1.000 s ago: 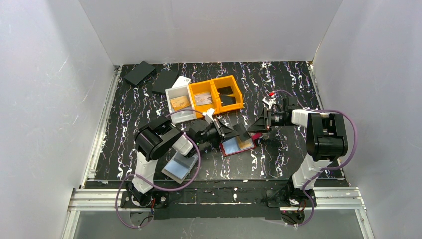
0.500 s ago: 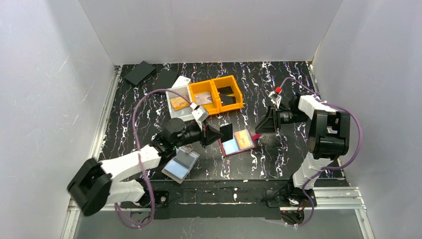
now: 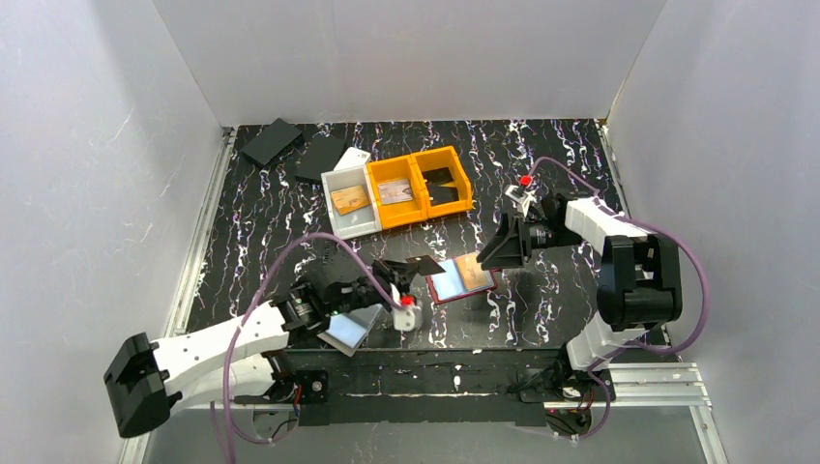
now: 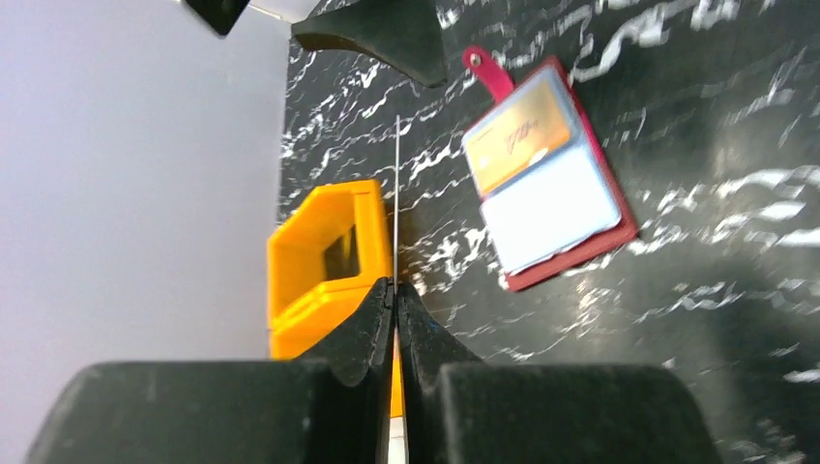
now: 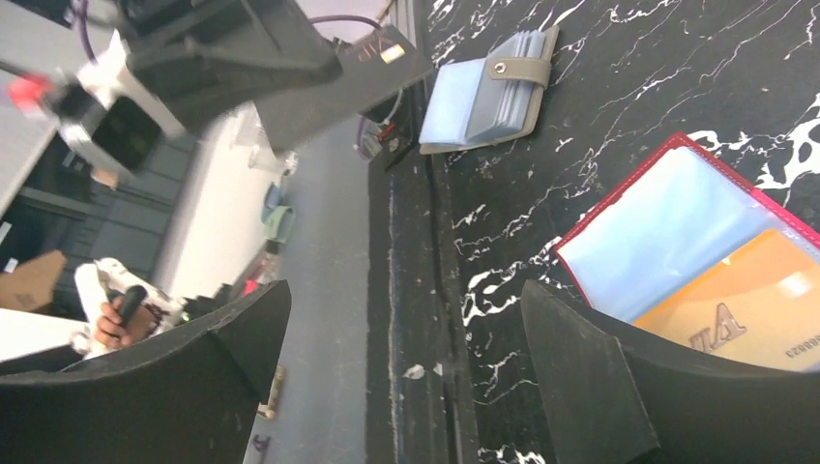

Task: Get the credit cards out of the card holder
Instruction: Place the credit card in the storage box.

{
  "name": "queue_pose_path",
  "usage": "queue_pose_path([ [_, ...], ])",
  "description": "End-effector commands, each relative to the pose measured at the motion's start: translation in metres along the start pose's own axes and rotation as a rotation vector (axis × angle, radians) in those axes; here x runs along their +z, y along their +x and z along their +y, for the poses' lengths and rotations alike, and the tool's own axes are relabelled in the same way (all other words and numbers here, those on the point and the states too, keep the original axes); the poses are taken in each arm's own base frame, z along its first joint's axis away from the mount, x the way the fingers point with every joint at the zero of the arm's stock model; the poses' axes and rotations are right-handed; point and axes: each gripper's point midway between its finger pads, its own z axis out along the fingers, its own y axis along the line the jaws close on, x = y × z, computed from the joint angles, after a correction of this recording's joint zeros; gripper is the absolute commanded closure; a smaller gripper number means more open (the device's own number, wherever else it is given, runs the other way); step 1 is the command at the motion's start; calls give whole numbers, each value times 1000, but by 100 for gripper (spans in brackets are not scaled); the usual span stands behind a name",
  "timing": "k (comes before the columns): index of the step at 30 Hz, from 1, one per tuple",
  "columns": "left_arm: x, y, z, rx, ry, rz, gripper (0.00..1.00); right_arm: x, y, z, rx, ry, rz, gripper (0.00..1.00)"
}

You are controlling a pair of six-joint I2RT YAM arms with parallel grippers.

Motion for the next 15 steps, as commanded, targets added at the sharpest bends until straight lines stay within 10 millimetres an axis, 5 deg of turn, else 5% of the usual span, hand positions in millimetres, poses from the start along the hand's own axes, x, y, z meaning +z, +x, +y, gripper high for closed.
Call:
queue_pose_path([
  [1,6,20,16,453,-15,238,100,5,-19,4,50,-47,-40,2],
  [6,23,23,21,571,-98,323,100,10,-15,-2,129,-61,-21,2],
  [15,70,-11,8,574,-164,313,100,40,7,-6,228,-126,85,2],
])
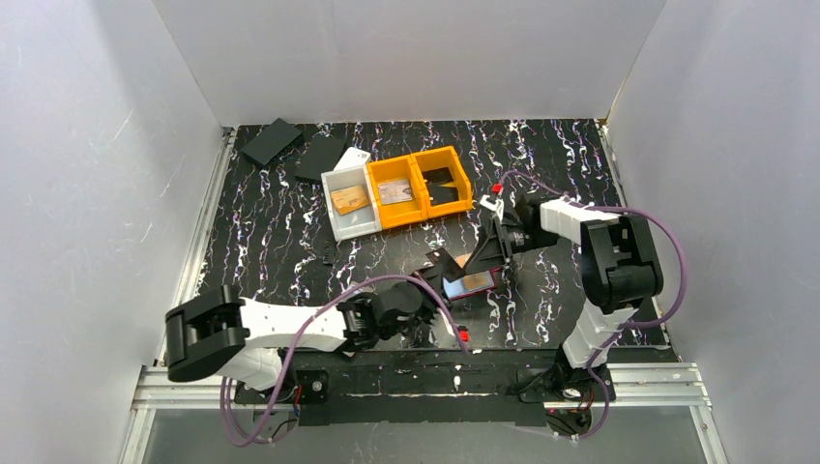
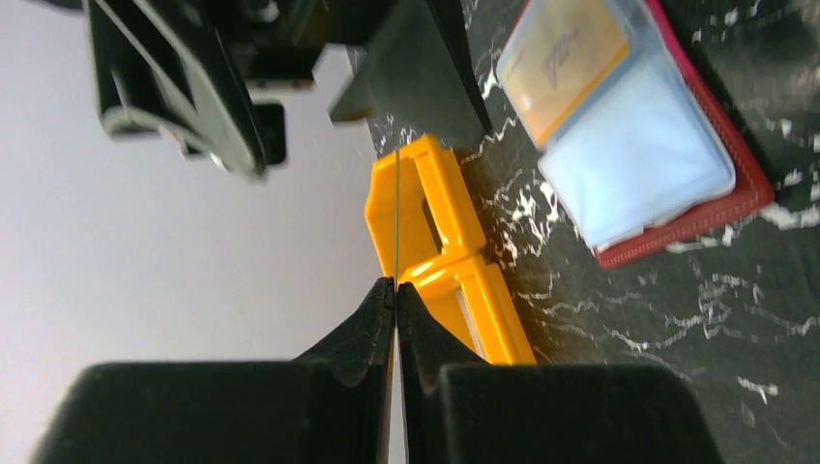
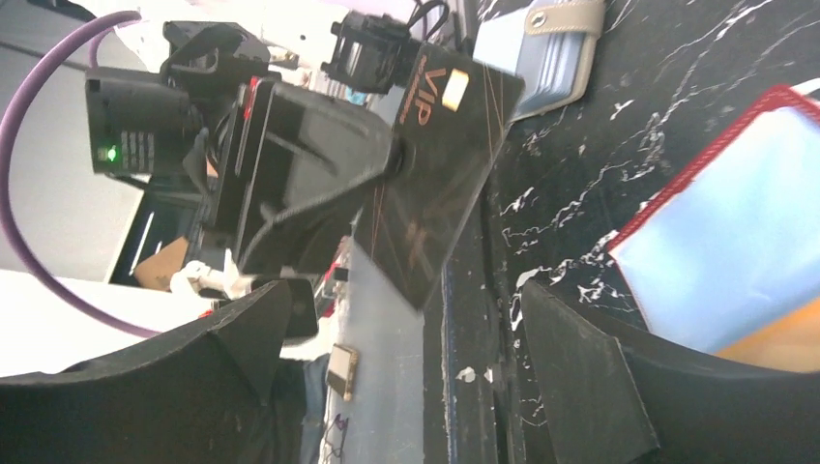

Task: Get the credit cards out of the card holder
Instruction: Place the credit card in the storage box.

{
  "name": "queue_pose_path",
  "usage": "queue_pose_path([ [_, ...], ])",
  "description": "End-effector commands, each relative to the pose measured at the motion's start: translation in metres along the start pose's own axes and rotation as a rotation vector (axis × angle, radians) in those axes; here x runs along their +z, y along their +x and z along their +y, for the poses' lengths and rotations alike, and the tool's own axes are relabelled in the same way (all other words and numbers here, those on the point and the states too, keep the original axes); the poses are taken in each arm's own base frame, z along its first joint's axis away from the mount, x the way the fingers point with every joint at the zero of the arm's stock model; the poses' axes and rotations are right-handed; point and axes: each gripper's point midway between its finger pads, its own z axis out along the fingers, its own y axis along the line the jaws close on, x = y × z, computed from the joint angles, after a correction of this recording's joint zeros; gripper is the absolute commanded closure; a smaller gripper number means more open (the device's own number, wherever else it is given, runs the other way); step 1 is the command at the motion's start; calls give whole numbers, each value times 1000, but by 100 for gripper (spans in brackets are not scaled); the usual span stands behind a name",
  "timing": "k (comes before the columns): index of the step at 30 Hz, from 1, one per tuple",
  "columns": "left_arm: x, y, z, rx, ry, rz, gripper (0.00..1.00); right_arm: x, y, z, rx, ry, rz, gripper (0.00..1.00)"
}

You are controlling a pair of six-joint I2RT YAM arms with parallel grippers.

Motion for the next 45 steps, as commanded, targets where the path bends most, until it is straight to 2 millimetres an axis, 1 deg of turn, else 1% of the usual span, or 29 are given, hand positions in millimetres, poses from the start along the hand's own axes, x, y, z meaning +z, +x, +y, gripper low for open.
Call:
queue_pose_path([
  [1,7,-16,42,-23,-143,35,100,8,-8,5,12,-38,12,2],
  [5,13,-26,40,-46,-149,15,100,8,-10,4,35,-39,11,2],
  [7,14,-29,39,-60,-151,8,100,9,-10,4,46,-38,11,7],
  [8,15,-31,39,-66,-152,7,100,9,-11,4,56,-38,10,12],
  [9,15,-32,38,-75,-152,5,100,9,-12,3,70,-38,10,19],
  [11,16,-36,36,-96,-153,-3,100,9,-13,0,88,-37,10,42],
  [12,16,-38,35,-104,-152,-7,100,9,-14,-2,95,-37,8,51],
  [14,17,-40,34,-118,-155,-6,100,9,-14,-4,115,-36,8,75],
  [16,17,-40,32,-135,-158,4,100,9,-15,-5,130,-37,7,91],
  [17,17,-39,31,-150,-161,10,93,9,-15,-5,130,-37,6,99],
  [19,16,-35,30,-198,-172,34,69,8,-15,-6,137,-36,4,99],
  [22,11,-26,26,-318,-193,84,40,7,-17,-6,126,-34,-2,99],
  [24,4,-21,22,-446,-217,108,25,5,-18,-6,116,-31,-9,99],
  [26,-7,-18,22,-668,-262,106,10,1,-20,-5,99,-26,-21,99],
  [27,-14,-16,21,-797,-278,105,6,0,-21,-5,93,-24,-27,99],
  [28,-21,-18,20,-922,-266,86,4,-2,-22,-5,85,-22,-31,99],
  [29,-26,-22,14,-1053,-216,63,3,-3,-22,-5,76,-21,-34,99],
  [31,-39,-33,4,-1326,-96,-1,2,-4,-22,-5,59,-18,-40,99],
  [33,-49,-49,0,-1597,41,-114,2,-5,-22,-6,37,-16,-44,99],
  [36,-54,-51,0,-1941,121,-164,2,-6,-22,-6,17,-15,-48,99],
  [37,-53,-49,2,-2027,125,-185,2,-6,-22,-5,11,-15,-48,99],
  [39,-48,-50,-4,-2185,153,-200,2,-7,-22,-5,-2,-14,-50,99],
  [40,-45,-49,-2,-2271,167,-217,2,-7,-22,-4,-8,-14,-50,99],
  [41,-42,-49,-5,-2349,182,-226,2,-7,-22,-4,-11,-14,-51,99],
  [43,-34,-47,-1,-2486,189,-287,3,-7,-22,-4,-10,-13,-52,99],
  [45,-26,-47,5,-2581,179,-352,5,-7,-22,-3,-12,-12,-54,99],
])
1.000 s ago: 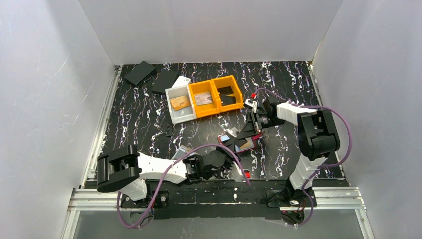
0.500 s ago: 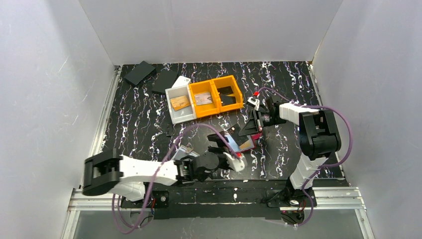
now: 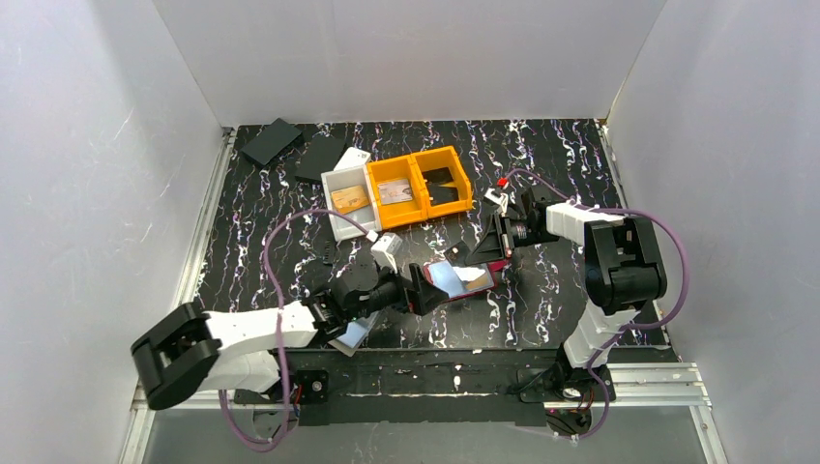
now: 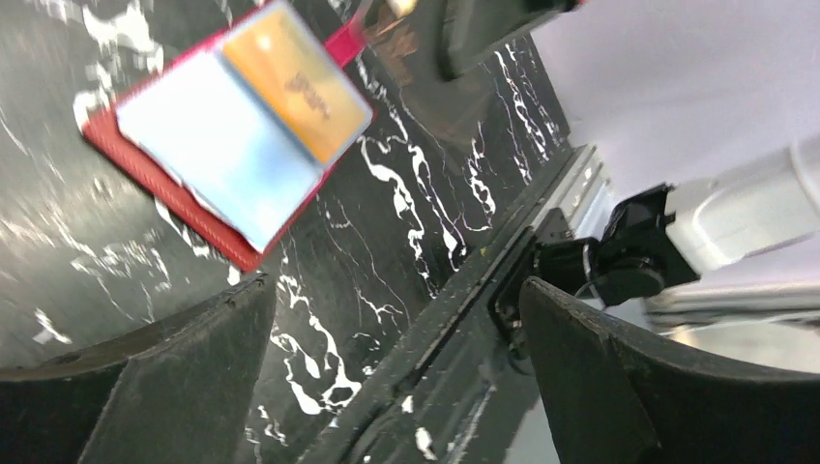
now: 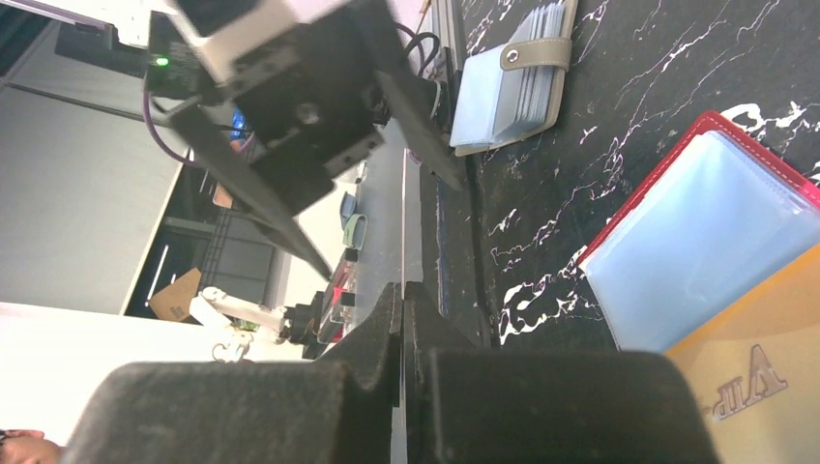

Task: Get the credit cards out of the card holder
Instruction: Place the credit card in the storage box.

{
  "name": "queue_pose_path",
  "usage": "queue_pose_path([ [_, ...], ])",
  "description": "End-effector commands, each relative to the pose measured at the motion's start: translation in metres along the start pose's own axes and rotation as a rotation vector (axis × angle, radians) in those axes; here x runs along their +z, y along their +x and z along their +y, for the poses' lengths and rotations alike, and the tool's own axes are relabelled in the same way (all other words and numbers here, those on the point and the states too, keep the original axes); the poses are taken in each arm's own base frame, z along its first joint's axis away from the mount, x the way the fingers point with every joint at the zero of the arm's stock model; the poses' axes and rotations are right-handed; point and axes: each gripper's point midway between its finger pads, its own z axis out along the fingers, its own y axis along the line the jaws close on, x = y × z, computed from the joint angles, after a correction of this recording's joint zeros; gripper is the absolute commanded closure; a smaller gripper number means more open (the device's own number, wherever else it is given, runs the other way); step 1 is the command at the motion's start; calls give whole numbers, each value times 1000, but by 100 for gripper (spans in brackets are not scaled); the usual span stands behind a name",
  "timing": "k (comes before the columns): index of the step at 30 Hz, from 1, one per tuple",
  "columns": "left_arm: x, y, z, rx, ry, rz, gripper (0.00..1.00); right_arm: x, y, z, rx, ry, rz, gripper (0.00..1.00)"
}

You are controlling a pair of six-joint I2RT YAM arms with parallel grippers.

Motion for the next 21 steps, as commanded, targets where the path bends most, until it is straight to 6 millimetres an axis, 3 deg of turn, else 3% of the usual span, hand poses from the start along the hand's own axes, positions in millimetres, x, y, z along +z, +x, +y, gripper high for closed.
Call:
queue_pose_path([
  [1,13,-14,-33,-385,171,-45,6,-2,-5,10,-71,-12,-13,99],
  [8,36,-30,-39,-346,193,-72,9,-2,-4,11,-96,-12,-13,99],
  [11,34,-30,-22,-348,171,-64,12,-2,-5,13,-163,2,-9,99],
  [14,25,-25,-4,-366,151,-45,14,-9,-4,6,-314,125,77,99],
  [16,15,-21,11,-386,122,-31,14,-15,-1,18,-360,142,177,99],
  [21,-12,-11,40,-367,0,45,13,-36,-59,7,-600,305,340,99],
])
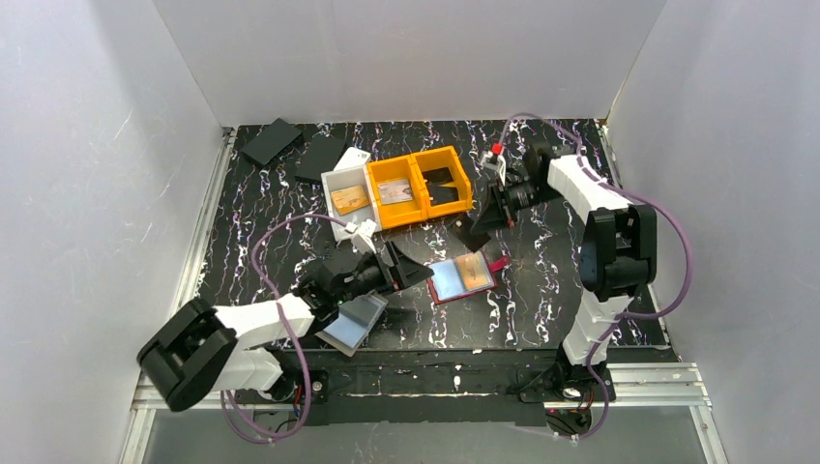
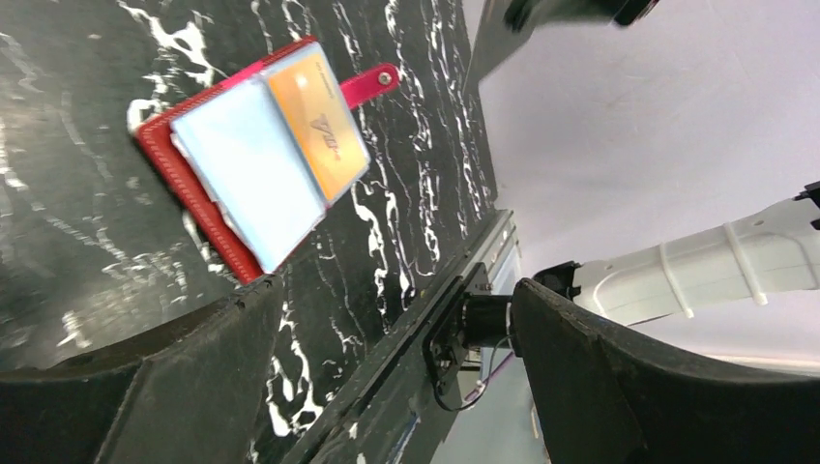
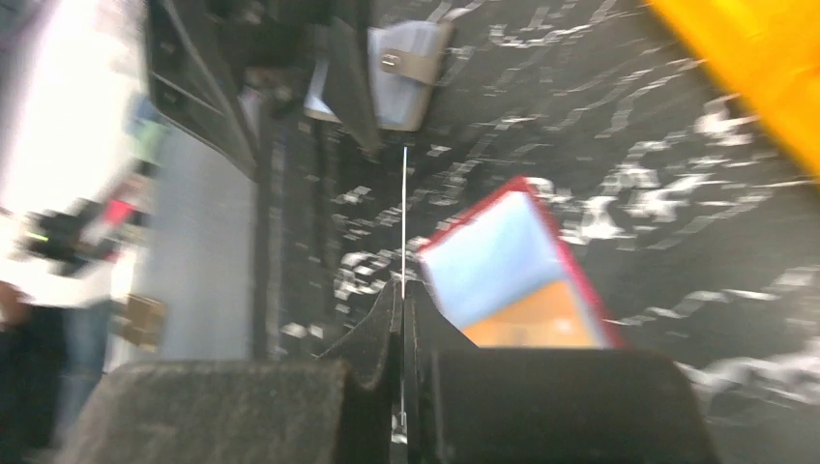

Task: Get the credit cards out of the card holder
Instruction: Place the credit card in the storage box.

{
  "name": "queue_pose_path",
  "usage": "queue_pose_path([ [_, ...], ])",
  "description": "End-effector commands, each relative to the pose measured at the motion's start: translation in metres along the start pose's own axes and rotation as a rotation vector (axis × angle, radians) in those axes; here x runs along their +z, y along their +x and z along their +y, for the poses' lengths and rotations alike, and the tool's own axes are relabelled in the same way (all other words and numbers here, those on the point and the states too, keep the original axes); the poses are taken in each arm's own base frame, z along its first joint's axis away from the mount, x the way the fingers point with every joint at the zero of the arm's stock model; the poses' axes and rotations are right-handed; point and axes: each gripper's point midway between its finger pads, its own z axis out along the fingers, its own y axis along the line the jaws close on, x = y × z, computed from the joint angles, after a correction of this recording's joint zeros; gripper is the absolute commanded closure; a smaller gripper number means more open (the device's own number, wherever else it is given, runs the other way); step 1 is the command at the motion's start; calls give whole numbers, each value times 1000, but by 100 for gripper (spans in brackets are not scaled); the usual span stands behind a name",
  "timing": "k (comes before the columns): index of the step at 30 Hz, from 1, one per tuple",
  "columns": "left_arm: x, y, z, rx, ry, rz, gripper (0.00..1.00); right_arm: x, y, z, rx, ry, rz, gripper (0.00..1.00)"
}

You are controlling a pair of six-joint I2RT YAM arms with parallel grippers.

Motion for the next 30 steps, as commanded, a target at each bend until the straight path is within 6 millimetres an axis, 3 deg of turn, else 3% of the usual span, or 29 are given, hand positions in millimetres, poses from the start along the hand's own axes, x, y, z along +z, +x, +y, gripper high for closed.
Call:
queue_pose_path([
  [1,-30,-2,5,67,-62,51,13,-25,-18,-17,-222,165,218,99],
  [6,-60,-11,10,175,-148,38,11,-37,-79,-61,-569,535,399,99],
  [14,-103,-18,15,265,-251,10,10,-11,-156,-83,-865,633,540,99],
  [20,-124,-19,18,281,-271,-35,10,7,-174,-118,-935,728,580,99],
  [30,-134,-17,25,286,-300,-44,9,16,-159,-155,-915,732,640,99],
])
